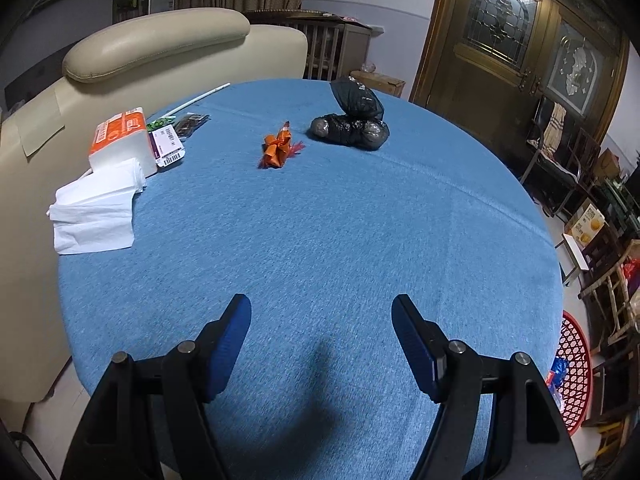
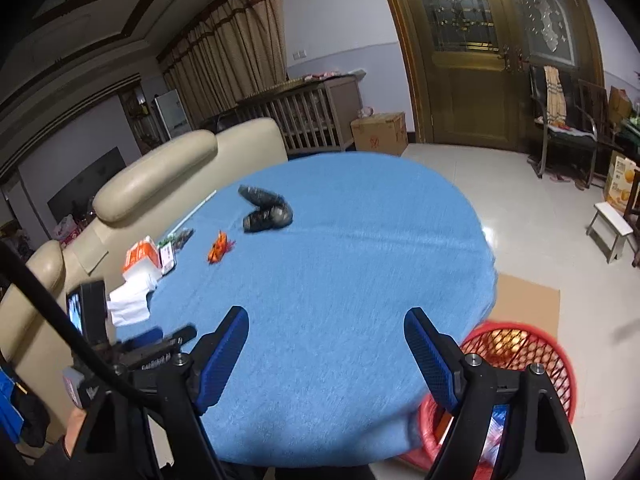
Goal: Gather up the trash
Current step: 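Move both open tools back over the table toward the orange bundle and black bag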
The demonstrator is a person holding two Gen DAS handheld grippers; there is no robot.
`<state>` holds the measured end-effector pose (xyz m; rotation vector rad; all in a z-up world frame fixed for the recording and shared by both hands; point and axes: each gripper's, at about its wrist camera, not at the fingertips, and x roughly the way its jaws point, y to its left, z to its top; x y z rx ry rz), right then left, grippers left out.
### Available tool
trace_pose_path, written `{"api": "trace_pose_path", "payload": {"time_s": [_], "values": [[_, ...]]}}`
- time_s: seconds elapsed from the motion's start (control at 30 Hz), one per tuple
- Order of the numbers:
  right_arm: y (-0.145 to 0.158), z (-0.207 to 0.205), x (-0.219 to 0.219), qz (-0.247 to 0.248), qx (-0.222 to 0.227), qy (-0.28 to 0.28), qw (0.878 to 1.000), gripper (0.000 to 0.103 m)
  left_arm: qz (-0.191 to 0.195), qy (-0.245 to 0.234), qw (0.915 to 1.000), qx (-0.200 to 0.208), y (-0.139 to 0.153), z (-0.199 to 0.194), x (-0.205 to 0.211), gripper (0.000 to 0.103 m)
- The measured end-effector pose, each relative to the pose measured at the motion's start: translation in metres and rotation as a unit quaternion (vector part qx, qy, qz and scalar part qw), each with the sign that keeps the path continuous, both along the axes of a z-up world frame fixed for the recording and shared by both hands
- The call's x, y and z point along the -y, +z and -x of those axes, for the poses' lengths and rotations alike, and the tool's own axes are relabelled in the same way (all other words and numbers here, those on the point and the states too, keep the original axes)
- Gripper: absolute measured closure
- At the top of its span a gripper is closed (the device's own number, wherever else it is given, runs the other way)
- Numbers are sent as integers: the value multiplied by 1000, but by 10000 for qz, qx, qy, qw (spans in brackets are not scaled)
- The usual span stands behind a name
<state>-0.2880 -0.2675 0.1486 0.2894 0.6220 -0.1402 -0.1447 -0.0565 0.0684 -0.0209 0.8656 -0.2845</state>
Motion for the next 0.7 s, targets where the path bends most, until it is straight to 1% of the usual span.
{"api": "trace_pose_path", "payload": {"time_s": [0.1,0.13,0.17,0.23,0.27,0.3,0.33,0.4,0.5,0.53,0.6,0.7], "values": [[26,-4,11,30,157,-43,9999,20,36,26,10000,30,2,3,-5,30],[42,-6,16,139,270,-105,9995,20,41,32,10000,38,3,4,-7,30],[52,-6,18,207,355,-143,9991,20,33,42,10000,44,3,4,-8,30],[77,-7,24,315,635,-265,9971,15,22,77,10000,54,3,5,-11,30],[83,-7,25,318,709,-294,9965,12,22,109,9999,52,3,4,-13,30],[87,-8,26,307,773,-309,9961,6,18,147,9999,42,2,2,-15,30],[87,-9,25,282,797,-294,9960,5,13,169,9999,29,1,1,-17,30],[73,-16,20,151,654,-176,9976,5,-24,222,9997,-25,-2,-3,-18,30],[37,-28,8,23,214,36,9998,5,-109,240,9996,-77,-7,-9,-17,30],[19,-33,3,-63,-4,108,9999,5,-137,229,9996,-91,-8,-10,-15,30],[-7,-40,-5,-213,-305,211,9991,5,-205,201,9995,-110,-11,-14,-12,30],[-35,-47,-12,-290,-583,321,9974,5,-293,168,9994,-121,-13,-21,-6,30]]}}
